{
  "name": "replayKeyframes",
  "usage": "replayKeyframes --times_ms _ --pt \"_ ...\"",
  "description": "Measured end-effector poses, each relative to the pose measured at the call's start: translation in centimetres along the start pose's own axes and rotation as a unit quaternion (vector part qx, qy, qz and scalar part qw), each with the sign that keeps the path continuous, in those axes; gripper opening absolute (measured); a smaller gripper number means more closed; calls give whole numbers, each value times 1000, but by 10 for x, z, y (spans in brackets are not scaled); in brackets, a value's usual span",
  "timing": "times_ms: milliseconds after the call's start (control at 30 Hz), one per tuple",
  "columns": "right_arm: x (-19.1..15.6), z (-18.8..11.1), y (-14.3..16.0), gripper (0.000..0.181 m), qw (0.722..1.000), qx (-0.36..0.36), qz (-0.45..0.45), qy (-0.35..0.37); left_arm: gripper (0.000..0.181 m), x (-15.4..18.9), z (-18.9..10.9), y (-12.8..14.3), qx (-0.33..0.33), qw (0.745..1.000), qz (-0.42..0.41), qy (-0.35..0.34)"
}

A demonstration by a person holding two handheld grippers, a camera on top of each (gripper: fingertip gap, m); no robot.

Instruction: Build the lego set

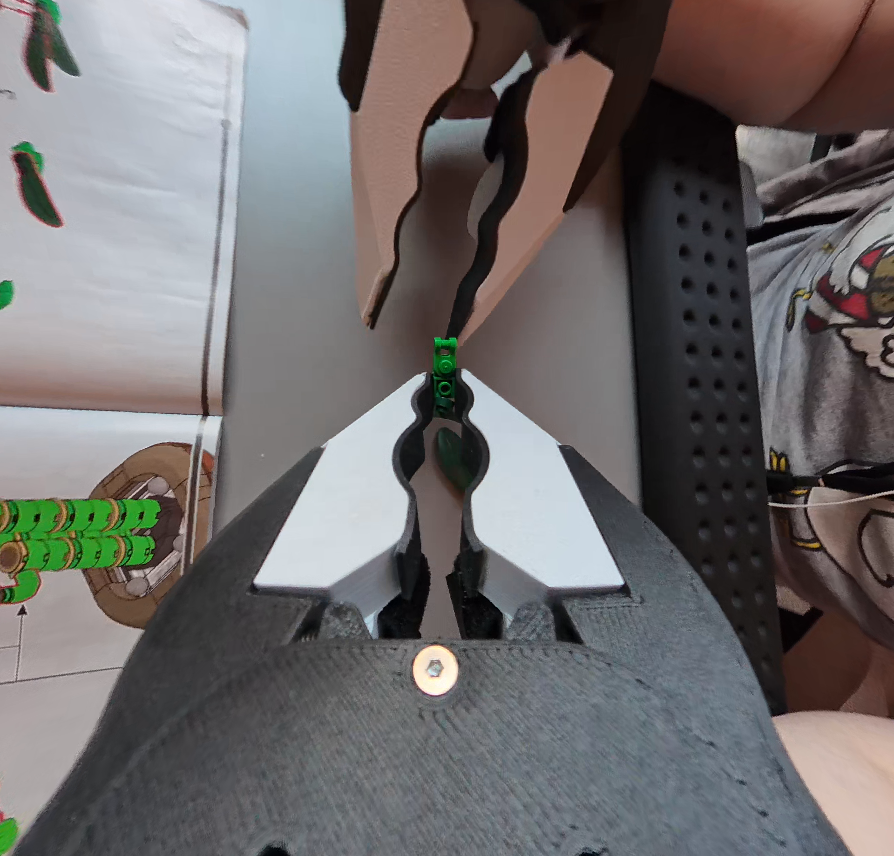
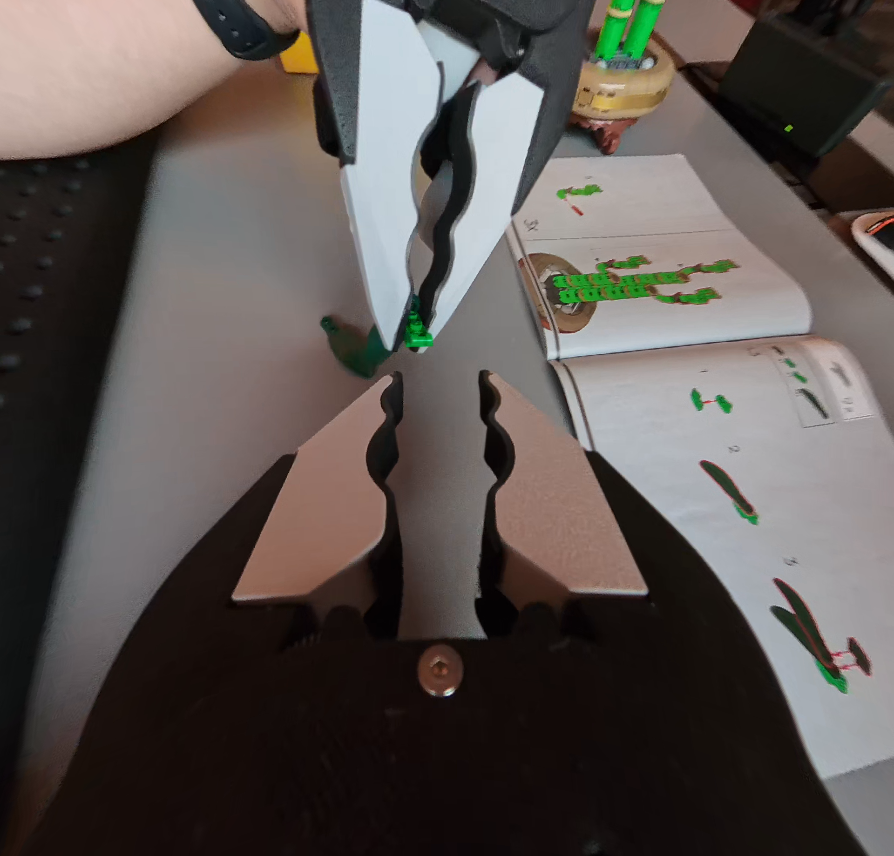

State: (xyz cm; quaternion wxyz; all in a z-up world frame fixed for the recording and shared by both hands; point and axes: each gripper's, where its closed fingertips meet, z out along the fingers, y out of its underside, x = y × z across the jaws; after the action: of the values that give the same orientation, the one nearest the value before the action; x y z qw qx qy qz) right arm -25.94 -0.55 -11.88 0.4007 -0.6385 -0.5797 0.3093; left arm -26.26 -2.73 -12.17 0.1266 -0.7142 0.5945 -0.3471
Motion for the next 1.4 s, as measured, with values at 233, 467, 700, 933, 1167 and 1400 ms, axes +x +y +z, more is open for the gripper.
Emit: replayKeyframes --times_ms 233,467,700,933,1167,1400 --pt "2 -1 -33 36 995 56 -29 72 7 -26 -30 -26 118 987 -112 -18" --pt "29 -6 -52 36 966 47 -81 242 7 -30 -55 -56 244 952 -183 20" --pt "39 -26 -67 14 936 54 -121 325 6 -28 -69 -77 325 918 -216 62" --pt "45 -37 -77 0 915 48 -134 378 6 -25 -80 -97 401 882 -231 94" --pt "52 -47 -97 0 894 65 -130 423 6 -22 -103 -113 487 835 -234 107" --pt "57 -47 -119 0 879 81 -121 454 5 -22 -129 -120 573 775 -237 121"
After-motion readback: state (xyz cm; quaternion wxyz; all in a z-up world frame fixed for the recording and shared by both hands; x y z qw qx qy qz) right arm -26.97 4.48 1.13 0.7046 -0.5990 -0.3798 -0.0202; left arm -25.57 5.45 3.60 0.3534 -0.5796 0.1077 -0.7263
